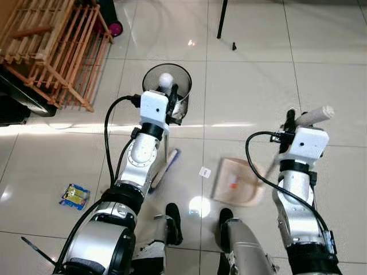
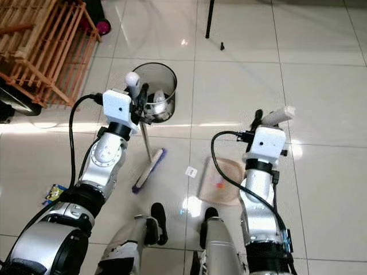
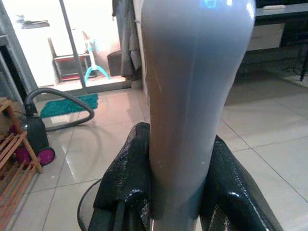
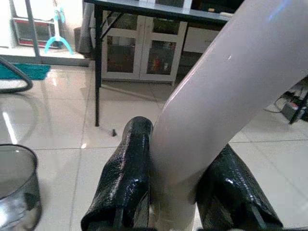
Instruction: Sweep floor
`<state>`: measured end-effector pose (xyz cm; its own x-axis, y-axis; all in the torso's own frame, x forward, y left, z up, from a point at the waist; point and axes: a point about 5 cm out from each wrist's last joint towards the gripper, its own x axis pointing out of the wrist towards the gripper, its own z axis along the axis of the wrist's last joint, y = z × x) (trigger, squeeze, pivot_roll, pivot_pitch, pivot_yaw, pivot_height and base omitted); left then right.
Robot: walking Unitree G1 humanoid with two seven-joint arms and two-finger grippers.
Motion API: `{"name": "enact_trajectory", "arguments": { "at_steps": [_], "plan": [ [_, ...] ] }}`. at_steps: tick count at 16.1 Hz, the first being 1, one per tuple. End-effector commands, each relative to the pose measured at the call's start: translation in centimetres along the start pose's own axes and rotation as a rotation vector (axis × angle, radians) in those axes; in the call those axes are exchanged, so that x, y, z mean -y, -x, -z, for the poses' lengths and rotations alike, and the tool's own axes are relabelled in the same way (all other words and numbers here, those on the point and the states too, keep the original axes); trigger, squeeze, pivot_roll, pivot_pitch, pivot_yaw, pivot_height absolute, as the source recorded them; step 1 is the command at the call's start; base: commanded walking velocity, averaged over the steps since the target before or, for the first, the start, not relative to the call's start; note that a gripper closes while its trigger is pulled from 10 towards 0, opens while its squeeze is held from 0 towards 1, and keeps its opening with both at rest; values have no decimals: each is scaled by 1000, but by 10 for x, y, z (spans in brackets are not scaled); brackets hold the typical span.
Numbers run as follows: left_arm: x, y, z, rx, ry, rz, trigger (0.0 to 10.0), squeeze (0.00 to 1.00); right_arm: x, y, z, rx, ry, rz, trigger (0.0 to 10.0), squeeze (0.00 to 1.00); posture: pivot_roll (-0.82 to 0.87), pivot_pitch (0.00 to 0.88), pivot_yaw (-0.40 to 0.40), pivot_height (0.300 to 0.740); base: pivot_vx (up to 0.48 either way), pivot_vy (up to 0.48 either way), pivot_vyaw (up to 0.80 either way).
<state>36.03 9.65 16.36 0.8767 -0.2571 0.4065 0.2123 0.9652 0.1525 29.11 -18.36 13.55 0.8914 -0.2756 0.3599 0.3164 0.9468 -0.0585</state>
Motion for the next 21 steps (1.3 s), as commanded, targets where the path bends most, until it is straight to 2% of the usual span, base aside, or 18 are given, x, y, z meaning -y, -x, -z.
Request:
{"name": "enact_trajectory", "arguments": {
  "at_steps": [1,4,9,14,15,16,21],
  "plan": [
    [-1,4,5,-22,18,-24,10000,0,2,3,-3,10,-11,2,10000,0,15,447,98,740,0,0,0],
    [0,3,5,-22,18,-19,10000,0,4,7,-1,11,26,-17,10000,0,18,441,98,740,0,0,0],
    [8,2,5,-19,24,2,10000,0,-8,5,-7,51,46,-34,10000,0,21,443,99,740,0,0,0],
    [9,2,5,-16,25,4,10000,0,-8,5,-8,56,50,-31,10000,0,23,442,101,740,0,0,0],
    [12,-1,2,-4,36,8,10000,0,-19,21,-5,67,-1,-18,10000,0,38,440,118,740,0,0,0],
    [14,-3,0,4,41,12,10000,0,-22,28,-4,80,-19,0,10000,0,42,441,120,740,0,0,0],
    [13,-6,-3,17,42,19,10000,0,-16,18,-11,140,9,12,10000,0,49,437,126,740,0,0,0]
  ]
}}
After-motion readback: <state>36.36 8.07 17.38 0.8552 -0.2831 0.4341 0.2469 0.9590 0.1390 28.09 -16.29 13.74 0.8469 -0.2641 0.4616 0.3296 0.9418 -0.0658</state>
